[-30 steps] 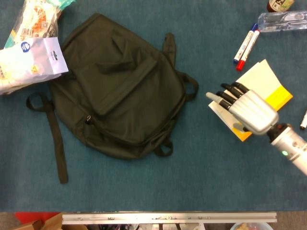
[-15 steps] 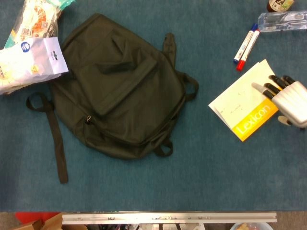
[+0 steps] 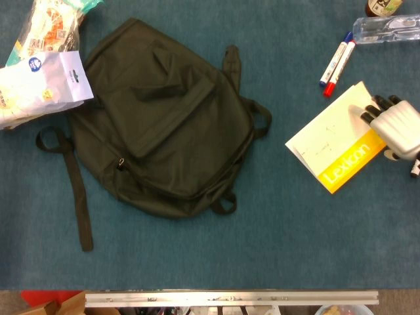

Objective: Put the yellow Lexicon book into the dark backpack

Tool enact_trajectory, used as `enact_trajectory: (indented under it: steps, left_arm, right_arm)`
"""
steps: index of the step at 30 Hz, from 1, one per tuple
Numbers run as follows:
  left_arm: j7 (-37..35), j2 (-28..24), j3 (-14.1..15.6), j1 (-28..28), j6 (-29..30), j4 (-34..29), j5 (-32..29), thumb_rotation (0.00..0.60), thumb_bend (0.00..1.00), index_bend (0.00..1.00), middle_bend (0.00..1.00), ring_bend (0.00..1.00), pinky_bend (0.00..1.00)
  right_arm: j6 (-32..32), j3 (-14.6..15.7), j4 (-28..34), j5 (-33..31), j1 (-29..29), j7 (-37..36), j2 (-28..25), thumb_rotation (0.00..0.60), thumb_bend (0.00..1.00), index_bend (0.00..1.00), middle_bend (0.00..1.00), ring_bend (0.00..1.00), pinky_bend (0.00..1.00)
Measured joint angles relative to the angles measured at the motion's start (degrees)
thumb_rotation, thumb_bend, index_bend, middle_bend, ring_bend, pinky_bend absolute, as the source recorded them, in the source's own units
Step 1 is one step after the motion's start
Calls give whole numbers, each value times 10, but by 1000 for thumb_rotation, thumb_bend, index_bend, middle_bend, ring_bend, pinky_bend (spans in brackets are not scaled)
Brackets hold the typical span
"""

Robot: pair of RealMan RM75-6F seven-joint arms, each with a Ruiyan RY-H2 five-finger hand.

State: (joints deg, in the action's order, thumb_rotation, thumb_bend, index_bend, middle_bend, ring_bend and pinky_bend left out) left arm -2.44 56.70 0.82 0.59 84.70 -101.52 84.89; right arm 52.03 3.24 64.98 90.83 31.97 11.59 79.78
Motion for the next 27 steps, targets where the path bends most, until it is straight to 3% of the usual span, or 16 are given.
enact_trajectory:
  steps: [11,27]
  left_arm:
    - [-7,-1,1,-3,1,4,-2,600,349,153,128,103,70]
    - [-9,-1,1,-4,1,5,2,600,348,153,128,103,70]
  right_arm:
    - [-55,-10,26,-42,22,45,-6,600,0,104,303,166,296]
    - [-45,0,9,-36,24,57,2,600,0,100,301,166,296]
